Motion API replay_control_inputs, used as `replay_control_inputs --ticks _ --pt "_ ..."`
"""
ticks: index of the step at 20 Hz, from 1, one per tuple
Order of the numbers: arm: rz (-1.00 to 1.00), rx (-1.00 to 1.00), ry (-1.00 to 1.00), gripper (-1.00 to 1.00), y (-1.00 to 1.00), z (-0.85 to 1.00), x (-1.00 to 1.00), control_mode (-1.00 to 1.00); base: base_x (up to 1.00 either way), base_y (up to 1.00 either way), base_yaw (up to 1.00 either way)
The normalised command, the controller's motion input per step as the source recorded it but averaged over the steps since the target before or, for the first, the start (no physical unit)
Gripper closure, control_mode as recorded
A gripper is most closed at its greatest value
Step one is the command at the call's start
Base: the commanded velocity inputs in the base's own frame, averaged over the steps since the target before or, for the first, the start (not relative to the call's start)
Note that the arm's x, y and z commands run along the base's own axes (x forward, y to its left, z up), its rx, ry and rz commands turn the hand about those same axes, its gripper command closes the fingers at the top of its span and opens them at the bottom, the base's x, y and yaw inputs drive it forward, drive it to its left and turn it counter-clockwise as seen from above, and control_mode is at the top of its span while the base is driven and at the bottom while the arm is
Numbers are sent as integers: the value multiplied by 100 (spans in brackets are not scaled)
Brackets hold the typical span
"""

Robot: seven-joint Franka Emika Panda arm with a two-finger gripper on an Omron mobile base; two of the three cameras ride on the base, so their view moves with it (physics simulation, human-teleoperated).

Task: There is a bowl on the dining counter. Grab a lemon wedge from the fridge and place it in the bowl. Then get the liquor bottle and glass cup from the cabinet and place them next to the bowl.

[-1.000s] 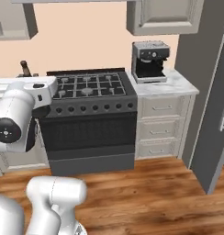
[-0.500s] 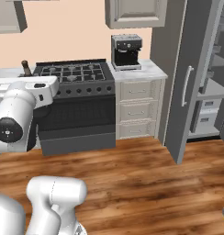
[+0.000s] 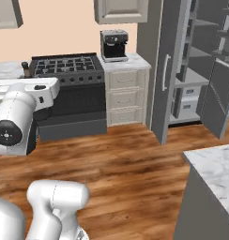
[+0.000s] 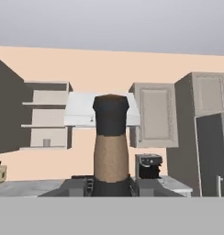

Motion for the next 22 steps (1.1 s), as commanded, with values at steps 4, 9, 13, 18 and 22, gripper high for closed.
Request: replay_control_inputs --ticks 4,9,13,18,22 --pt "0 0 0 100 0 0 0 100 -100 -75 -8" --pt "0 0 0 100 0 0 0 100 -100 -86 -6" --pt "0 0 0 100 0 0 0 100 -100 -90 -4" --pt "0 0 0 100 0 0 0 100 -84 -99 -2" --pt "0 0 0 100 0 0 0 100 -55 -100 -2"
